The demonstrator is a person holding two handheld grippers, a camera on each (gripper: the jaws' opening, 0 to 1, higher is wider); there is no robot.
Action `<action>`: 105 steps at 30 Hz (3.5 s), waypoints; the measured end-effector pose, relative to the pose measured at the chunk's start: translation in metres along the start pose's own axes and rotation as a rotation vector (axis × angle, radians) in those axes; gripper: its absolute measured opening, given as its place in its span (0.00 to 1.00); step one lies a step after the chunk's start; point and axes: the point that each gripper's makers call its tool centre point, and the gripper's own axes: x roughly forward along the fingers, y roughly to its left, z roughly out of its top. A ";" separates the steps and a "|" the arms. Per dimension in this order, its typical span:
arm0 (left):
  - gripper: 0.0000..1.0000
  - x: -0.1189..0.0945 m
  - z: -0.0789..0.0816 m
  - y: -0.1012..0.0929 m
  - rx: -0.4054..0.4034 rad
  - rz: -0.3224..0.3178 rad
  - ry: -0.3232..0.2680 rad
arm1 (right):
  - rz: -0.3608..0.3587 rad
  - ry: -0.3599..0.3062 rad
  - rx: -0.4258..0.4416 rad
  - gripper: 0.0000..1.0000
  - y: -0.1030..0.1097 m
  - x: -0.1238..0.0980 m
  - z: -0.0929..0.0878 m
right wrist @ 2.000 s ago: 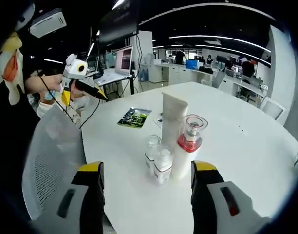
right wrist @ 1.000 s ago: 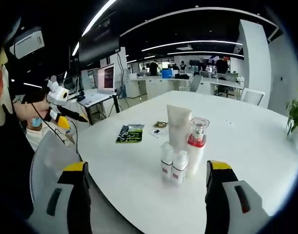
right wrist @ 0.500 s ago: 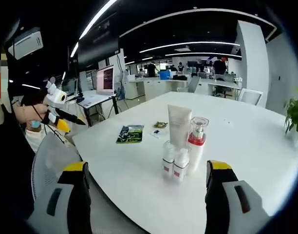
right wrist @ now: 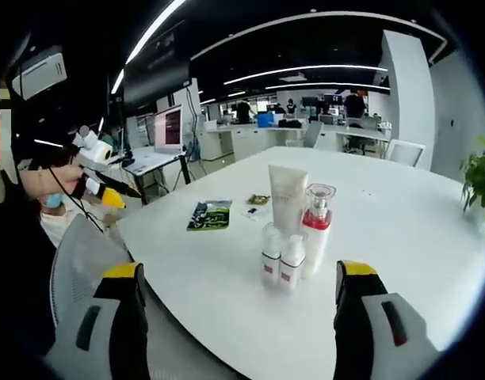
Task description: Arrange the skincare products in the storage area until every visible bottle or jar stands upright without overlapping.
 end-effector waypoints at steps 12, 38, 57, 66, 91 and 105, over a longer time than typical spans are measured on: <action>0.99 0.037 0.031 0.014 -0.057 0.093 -0.034 | -0.025 0.012 0.011 1.00 -0.009 -0.003 -0.009; 0.99 0.133 0.036 0.053 -0.274 0.327 0.071 | -0.099 0.011 0.084 0.98 -0.019 -0.009 -0.017; 0.97 0.166 0.024 0.083 -0.321 0.539 0.138 | -0.135 0.034 0.122 0.99 -0.025 -0.009 -0.021; 0.95 0.173 0.013 0.089 -0.291 0.588 0.210 | -0.151 0.045 0.134 0.99 -0.031 -0.012 -0.024; 0.57 0.194 0.029 0.103 -0.044 0.492 0.118 | -0.128 0.051 0.127 0.98 -0.033 0.000 -0.024; 0.07 0.193 0.032 0.082 -0.034 0.376 0.059 | -0.135 0.015 0.127 0.97 -0.035 -0.004 -0.018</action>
